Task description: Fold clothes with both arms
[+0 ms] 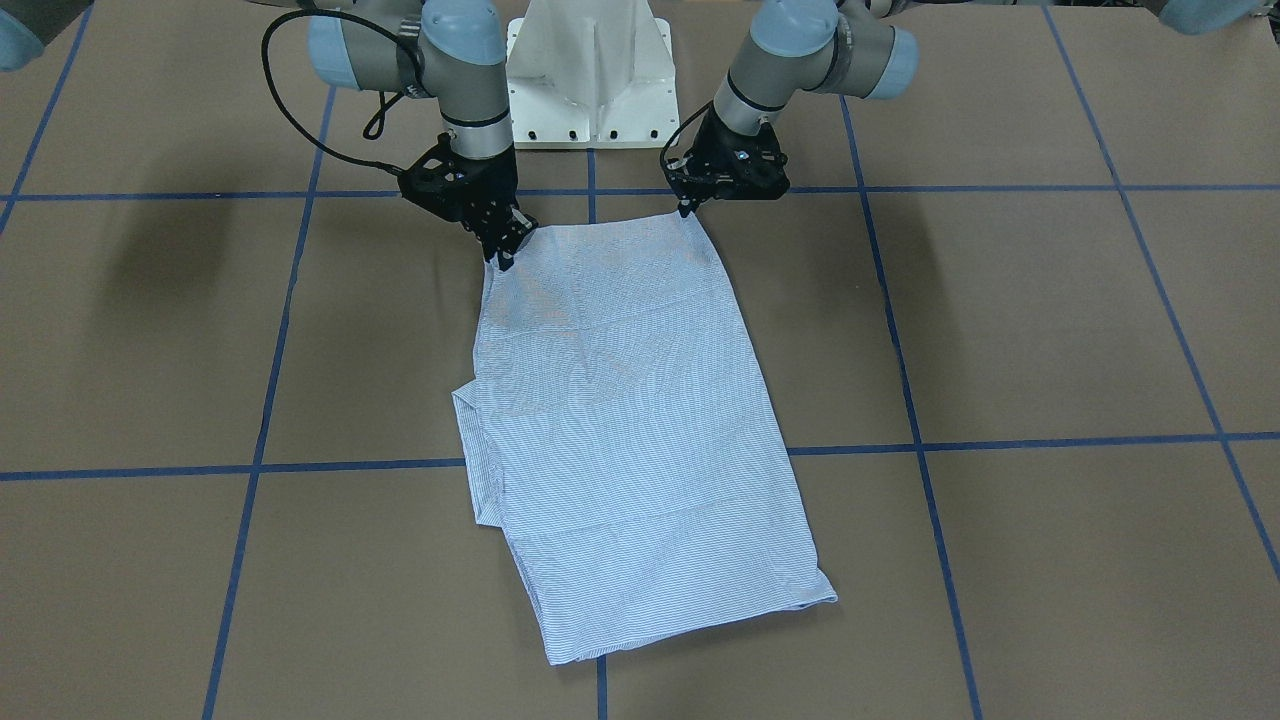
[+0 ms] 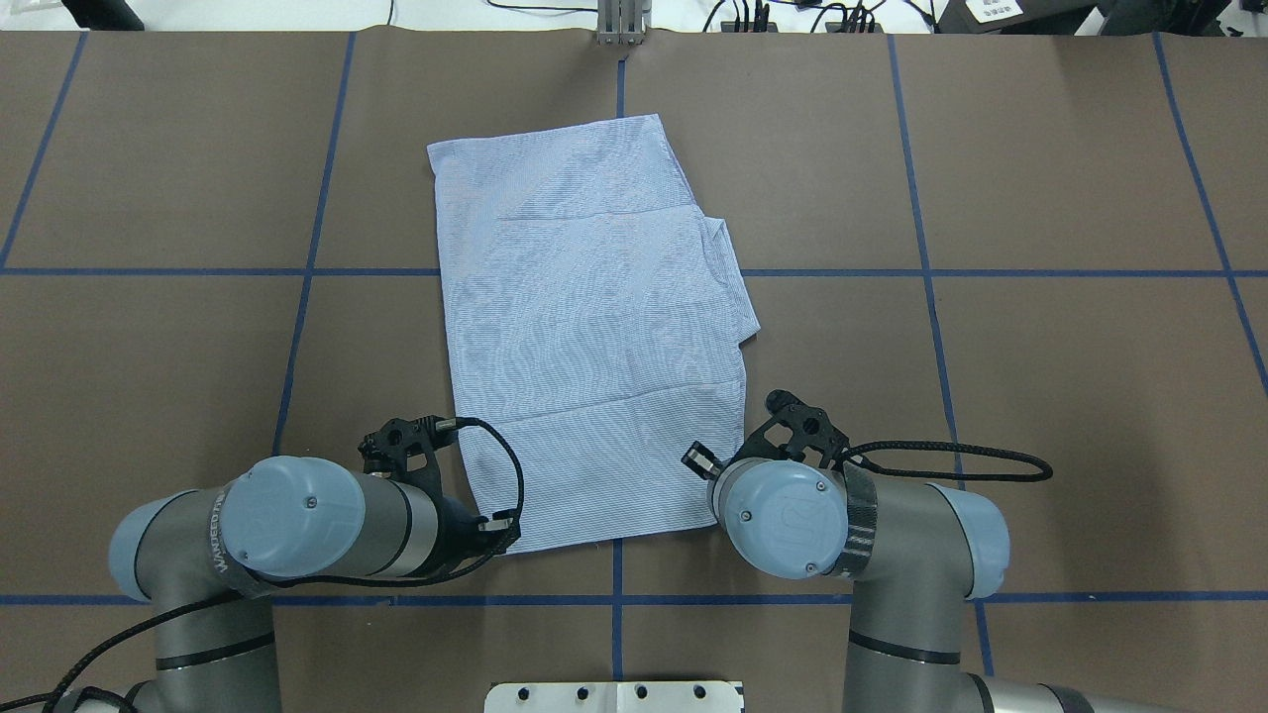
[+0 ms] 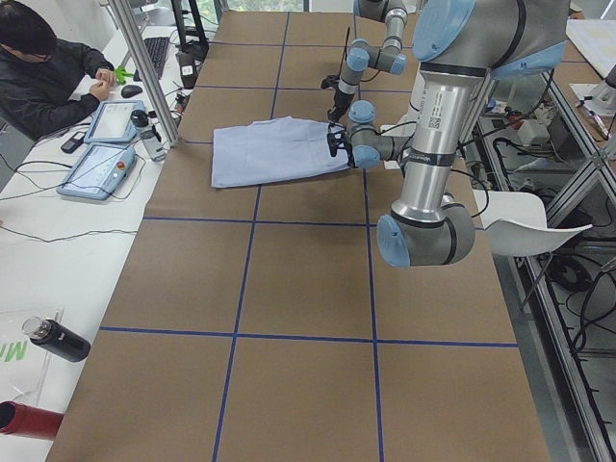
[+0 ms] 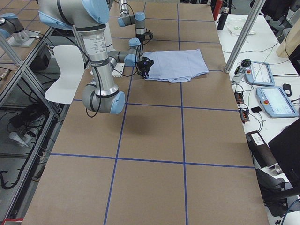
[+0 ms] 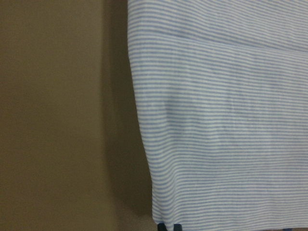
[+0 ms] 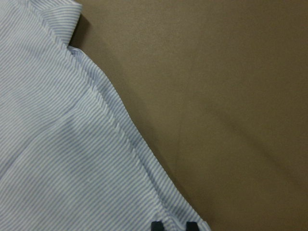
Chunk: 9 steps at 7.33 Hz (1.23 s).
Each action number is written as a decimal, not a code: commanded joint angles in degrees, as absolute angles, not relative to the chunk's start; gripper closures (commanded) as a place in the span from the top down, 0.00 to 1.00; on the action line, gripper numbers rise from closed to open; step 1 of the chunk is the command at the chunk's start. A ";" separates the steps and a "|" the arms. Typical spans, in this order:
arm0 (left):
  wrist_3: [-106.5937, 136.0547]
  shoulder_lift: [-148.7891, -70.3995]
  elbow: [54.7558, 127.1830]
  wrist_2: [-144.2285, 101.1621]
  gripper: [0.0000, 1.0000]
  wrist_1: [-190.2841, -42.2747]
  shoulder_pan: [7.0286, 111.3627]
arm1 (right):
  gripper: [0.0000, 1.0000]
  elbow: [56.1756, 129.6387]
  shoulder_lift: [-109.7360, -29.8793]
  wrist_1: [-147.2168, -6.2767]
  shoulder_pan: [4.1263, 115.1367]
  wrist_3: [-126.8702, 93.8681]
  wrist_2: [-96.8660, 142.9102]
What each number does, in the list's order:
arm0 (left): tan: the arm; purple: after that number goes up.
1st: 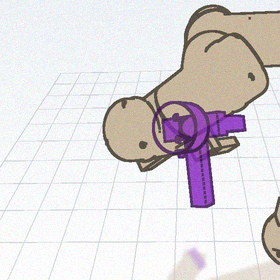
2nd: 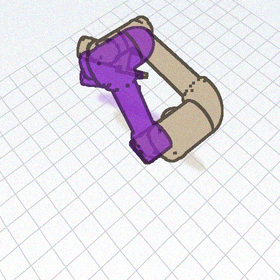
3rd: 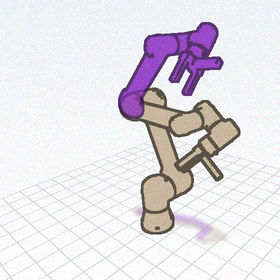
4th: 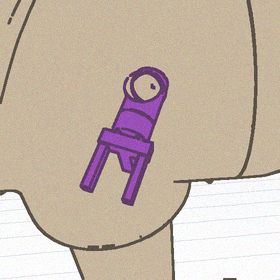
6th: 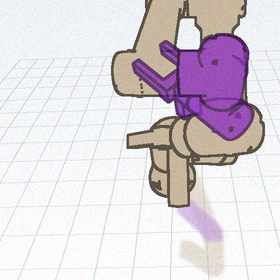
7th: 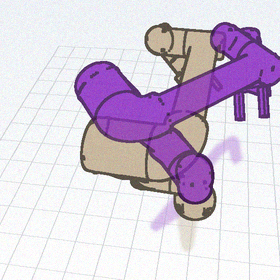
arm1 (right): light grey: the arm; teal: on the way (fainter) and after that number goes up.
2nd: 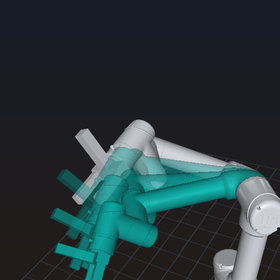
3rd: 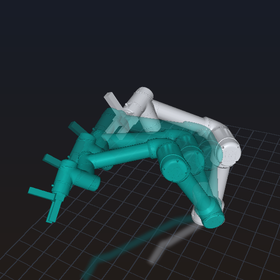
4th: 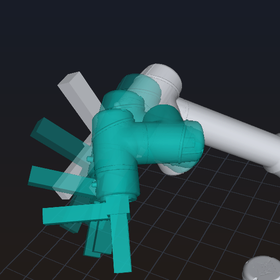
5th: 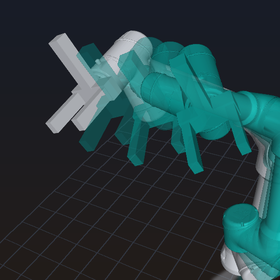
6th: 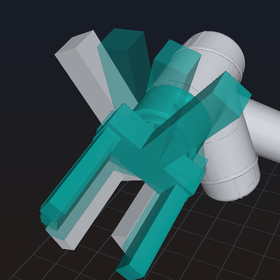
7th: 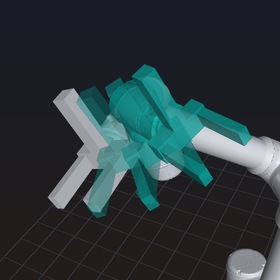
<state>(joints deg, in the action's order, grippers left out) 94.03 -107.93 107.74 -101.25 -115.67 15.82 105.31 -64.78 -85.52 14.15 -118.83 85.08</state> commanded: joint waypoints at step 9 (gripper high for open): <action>93.34 -107.93 130.93 -114.76 0.00 -101.73 20.99 | 0.00 143.23 -65.04 -115.98 8.70 -122.34 87.98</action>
